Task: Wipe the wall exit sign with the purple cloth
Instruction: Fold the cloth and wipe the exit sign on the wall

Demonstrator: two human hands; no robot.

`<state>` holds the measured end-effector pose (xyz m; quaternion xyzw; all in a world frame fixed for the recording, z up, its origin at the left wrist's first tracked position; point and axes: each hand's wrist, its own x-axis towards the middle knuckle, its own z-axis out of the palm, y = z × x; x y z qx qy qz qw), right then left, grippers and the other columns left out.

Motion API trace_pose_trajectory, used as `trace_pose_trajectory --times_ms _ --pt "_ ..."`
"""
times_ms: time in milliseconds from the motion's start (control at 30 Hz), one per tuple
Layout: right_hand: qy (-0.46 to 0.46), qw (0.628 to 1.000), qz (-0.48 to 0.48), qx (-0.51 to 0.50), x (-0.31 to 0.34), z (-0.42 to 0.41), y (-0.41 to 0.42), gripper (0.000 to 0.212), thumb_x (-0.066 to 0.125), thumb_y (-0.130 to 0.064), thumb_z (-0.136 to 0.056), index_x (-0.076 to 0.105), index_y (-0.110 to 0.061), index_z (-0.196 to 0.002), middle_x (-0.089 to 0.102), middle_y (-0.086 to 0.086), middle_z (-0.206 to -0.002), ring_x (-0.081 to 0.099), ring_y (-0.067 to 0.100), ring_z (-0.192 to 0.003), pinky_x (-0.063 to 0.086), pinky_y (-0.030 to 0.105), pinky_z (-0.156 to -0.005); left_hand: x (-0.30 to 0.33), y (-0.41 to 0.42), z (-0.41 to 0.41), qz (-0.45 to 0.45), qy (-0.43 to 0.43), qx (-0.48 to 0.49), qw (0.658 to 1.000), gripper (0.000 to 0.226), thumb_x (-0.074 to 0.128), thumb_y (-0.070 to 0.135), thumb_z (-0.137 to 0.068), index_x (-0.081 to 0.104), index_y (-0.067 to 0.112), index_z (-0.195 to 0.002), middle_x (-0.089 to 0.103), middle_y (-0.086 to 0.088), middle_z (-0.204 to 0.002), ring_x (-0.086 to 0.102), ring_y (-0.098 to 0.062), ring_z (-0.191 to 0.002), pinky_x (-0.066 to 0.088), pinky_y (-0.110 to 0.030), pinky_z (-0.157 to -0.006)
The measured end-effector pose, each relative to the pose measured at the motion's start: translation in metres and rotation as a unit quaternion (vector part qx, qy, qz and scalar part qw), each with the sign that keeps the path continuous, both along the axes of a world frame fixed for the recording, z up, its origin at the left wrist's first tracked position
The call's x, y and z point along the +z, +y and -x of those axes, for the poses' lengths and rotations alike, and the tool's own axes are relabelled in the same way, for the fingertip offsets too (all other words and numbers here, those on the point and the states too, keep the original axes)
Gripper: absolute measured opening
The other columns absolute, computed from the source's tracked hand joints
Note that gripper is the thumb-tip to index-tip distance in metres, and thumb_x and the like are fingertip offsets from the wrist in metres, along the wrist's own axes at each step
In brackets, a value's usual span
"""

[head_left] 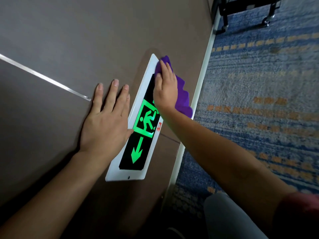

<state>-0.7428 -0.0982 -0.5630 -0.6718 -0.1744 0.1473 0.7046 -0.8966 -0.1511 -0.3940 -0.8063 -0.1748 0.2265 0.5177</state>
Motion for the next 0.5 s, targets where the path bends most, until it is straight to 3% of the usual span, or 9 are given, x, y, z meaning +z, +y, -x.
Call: trace_pose_trajectory --times_ms 100,233,500 --pt "0.069 0.997 0.037 0.019 -0.022 0.015 -0.009 0.048 0.031 -0.036 -0.109 0.035 -0.033 -0.157 0.034 -0.008 -0.166 0.030 0.019 -0.154 0.040 0.052 -0.118 -0.001 0.001 0.002 -0.001 -0.004 -0.006 1.000 0.098 0.029 0.068 -0.100 -0.001 0.000 -0.164 -0.007 -0.020 -0.172 -0.008 -0.044 -0.159 -0.001 -0.063 -0.127" --pt "0.077 0.996 0.045 0.031 -0.032 0.056 -0.028 0.049 0.032 -0.037 -0.109 0.032 -0.035 -0.158 0.030 -0.011 -0.168 0.028 0.015 -0.155 0.045 0.052 -0.114 -0.001 0.001 0.002 0.010 -0.018 -0.009 1.000 0.097 0.033 0.066 -0.099 0.002 0.000 -0.164 -0.003 -0.018 -0.173 -0.005 -0.042 -0.159 -0.001 -0.063 -0.127" --pt "0.190 0.978 0.035 0.075 -0.036 0.149 -0.081 0.053 0.040 -0.028 -0.109 0.030 -0.032 -0.160 0.027 -0.012 -0.168 0.020 0.008 -0.156 0.025 0.047 -0.127 0.000 -0.003 0.009 0.032 -0.028 -0.021 0.999 0.076 0.022 0.052 -0.106 0.012 0.004 -0.164 0.006 -0.016 -0.173 -0.002 -0.042 -0.160 0.001 -0.062 -0.128"
